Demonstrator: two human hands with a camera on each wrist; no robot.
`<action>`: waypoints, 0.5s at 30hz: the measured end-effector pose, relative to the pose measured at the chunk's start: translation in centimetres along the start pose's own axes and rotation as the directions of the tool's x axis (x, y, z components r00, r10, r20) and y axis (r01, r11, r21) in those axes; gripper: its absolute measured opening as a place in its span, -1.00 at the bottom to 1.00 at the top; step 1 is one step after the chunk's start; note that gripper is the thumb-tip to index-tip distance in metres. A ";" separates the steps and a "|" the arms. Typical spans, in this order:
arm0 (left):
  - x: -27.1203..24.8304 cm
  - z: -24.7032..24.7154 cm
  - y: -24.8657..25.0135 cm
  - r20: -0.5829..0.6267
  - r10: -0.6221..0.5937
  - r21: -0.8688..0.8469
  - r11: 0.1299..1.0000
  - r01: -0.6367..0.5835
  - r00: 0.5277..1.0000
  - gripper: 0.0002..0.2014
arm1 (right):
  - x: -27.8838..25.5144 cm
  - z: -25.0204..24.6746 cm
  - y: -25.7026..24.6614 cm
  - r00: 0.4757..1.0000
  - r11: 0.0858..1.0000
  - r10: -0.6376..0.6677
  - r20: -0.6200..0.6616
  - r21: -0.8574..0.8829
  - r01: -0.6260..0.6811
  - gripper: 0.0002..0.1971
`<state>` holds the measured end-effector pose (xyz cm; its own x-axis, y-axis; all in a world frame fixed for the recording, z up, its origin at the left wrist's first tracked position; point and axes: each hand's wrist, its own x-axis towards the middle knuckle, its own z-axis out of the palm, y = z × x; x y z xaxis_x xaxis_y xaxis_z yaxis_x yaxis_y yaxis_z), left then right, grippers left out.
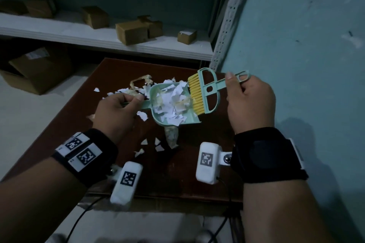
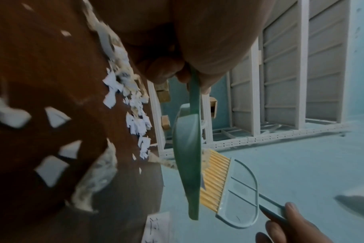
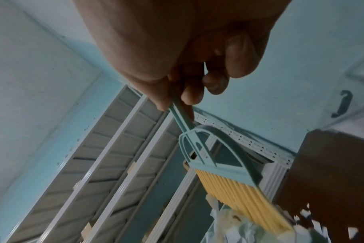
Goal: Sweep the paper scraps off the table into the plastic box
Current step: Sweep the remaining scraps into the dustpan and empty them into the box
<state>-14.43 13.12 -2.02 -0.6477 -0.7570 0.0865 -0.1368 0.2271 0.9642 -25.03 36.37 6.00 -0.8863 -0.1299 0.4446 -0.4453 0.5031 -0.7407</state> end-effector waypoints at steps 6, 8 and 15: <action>0.6 6.2 3.8 0.062 0.114 0.030 0.993 -0.115 0.992 -0.63 | 1.7 -5.2 2.7 0.985 0.996 0.044 -0.170 -0.073 -0.057 -0.56; 1.0 8.6 5.1 0.093 0.134 0.053 0.989 -0.139 0.987 -0.65 | 2.1 -6.6 3.8 0.973 0.990 0.050 -0.224 -0.120 -0.079 -0.56; 1.1 15.4 8.5 0.255 0.145 0.220 0.954 -0.203 0.956 -0.68 | 2.7 -8.8 7.0 0.962 0.911 0.165 -0.218 -0.340 -0.233 -0.54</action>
<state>-27.88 23.67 2.39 -0.8304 -0.5342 0.1585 -0.1633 0.5053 0.8473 -29.44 47.06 6.50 -0.8981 0.1441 0.4154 -0.1558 0.7791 -0.6072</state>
